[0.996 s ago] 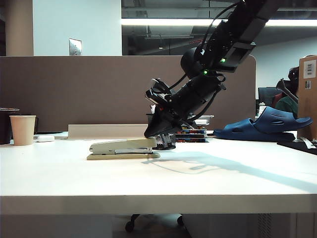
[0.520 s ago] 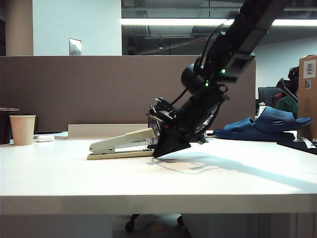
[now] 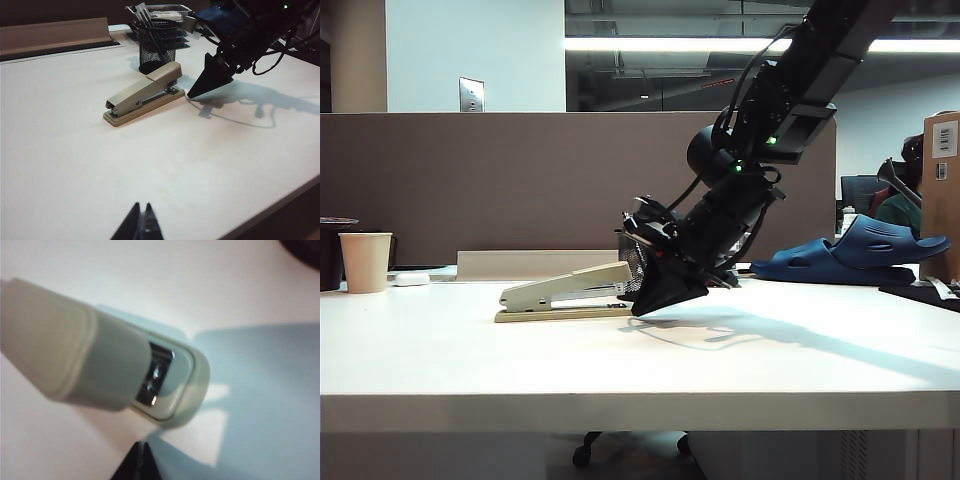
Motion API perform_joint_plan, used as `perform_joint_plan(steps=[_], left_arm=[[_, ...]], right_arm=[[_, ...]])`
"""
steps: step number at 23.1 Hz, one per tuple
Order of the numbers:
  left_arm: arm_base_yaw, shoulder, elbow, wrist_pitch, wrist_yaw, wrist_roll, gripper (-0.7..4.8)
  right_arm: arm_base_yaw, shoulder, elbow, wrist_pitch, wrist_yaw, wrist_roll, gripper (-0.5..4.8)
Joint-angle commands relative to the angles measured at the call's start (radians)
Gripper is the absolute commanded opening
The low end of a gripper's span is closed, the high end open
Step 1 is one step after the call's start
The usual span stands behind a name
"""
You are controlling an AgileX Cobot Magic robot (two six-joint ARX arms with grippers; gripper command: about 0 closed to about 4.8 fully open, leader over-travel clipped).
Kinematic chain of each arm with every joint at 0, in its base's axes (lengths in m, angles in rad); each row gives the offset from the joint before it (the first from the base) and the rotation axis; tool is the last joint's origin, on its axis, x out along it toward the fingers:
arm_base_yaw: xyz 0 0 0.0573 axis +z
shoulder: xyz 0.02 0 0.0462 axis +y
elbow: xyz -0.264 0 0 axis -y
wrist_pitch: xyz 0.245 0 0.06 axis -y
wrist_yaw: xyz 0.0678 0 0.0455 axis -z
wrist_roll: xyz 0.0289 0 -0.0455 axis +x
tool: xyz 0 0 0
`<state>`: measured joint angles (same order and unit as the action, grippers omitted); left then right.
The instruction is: Press the stapler down.
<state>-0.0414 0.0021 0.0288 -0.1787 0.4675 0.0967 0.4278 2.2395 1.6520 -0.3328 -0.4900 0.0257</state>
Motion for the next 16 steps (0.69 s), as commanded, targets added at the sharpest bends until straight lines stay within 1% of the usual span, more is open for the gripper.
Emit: perform_joint_plan(steps=[1,9,13,16], left_arm=[[0.000,0.000,0.005,0.008,0.000,0.000,-0.06],[0.000,0.000,0.005,0.008,0.000,0.000,-0.05],[0.000,0.000,0.005,0.008,0.000,0.000,-0.06],[0.000,0.000,0.005,0.008,0.000,0.000,-0.06]], right_arm=[[0.002,-0.019,0.027,0.023,-0.002,-0.004,-0.09],[-0.012,-0.075,0.093,0.023,0.003,-0.005,-0.09],[-0.026,-0.131,0.097,0.022,0.053,-0.039,-0.09],[-0.045,-0.203,0.097,0.011,0.116,-0.061,-0.09]])
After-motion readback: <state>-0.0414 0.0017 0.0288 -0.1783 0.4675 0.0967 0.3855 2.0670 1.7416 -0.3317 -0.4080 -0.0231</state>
